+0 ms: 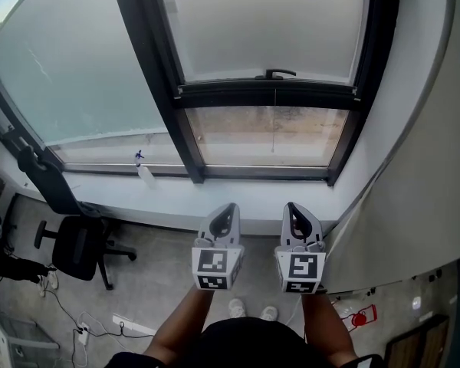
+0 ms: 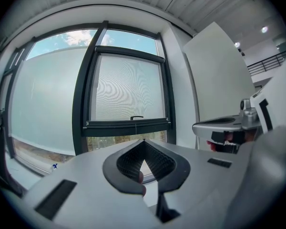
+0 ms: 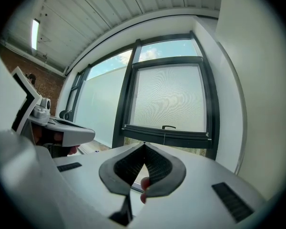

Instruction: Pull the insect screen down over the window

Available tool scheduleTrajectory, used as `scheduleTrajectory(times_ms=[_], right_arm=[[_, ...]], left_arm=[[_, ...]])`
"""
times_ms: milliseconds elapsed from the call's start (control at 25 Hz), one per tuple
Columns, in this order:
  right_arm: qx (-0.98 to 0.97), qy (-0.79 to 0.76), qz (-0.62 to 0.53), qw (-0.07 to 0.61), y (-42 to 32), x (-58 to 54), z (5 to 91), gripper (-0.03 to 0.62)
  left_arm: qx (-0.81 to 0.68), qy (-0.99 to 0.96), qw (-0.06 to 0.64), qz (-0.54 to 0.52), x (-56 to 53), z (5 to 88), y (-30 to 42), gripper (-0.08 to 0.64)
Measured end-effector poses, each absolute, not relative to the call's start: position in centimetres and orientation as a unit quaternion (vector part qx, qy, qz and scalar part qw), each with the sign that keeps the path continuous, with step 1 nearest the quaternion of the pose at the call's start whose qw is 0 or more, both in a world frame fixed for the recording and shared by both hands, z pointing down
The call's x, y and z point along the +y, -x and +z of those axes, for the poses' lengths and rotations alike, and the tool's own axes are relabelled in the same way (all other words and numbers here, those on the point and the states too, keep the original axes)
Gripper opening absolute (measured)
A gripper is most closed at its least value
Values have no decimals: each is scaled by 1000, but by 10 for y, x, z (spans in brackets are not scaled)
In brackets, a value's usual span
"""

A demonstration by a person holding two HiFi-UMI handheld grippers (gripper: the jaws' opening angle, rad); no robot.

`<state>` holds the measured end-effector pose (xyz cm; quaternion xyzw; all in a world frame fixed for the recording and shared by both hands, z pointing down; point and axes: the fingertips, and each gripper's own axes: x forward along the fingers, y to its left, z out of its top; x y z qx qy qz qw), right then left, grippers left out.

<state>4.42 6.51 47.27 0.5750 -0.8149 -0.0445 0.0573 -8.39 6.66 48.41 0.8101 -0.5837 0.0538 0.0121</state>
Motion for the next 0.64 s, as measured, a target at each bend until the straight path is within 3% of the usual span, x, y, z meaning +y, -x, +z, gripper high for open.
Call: scheduleTrajectory(times_ms=[640], right_arm=[[-813,-578,-35,61,-37,59,478,3]], left_arm=[[-569,-821,4,41,57,482,80,3]])
